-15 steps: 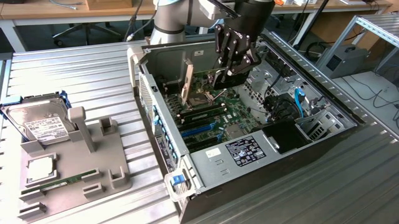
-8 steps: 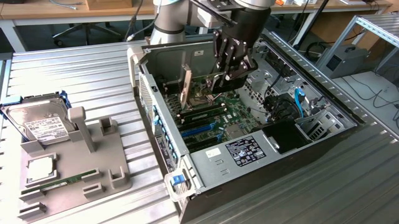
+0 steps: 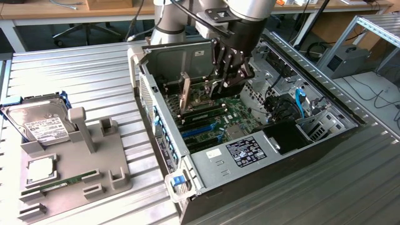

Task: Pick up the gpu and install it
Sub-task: 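Insert the gpu into the slot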

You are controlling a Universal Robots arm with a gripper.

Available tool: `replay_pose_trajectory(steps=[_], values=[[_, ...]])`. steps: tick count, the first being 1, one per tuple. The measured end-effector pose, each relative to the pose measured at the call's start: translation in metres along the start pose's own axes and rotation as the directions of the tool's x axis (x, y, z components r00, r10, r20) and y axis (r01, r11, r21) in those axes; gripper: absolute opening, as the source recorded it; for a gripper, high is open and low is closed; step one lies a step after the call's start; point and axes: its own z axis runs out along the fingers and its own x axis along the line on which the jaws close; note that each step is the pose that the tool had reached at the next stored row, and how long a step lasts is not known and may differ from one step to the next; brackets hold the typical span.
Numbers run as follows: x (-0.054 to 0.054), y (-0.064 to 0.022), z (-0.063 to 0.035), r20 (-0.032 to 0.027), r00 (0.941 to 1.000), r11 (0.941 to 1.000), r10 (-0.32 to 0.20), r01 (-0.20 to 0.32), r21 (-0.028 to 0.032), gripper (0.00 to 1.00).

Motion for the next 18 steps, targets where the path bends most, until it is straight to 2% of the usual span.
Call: replay_pose_trajectory(steps=[11, 15, 16, 17, 18], values=[[0.001, 0.0001, 0.014, 0.0, 1.0, 1.0, 0.0, 0.0, 0.0, 0.27], [0.001, 0.0003, 0.0146, -0.0001, 1.0, 1.0, 0.0, 0.0, -0.0001, 0.27], [0.0, 0.0045, 0.0151, 0.0002, 1.0, 1.0, 0.0, 0.0, 0.0002, 0.27], [0.001, 0.0111, 0.0206, 0.0, 1.0, 1.0, 0.0, 0.0, 0.0033, 0.27], [0.008, 0.0122, 0.0236, 0.0, 1.0, 1.0, 0.0, 0.0, 0.0043, 0.27]])
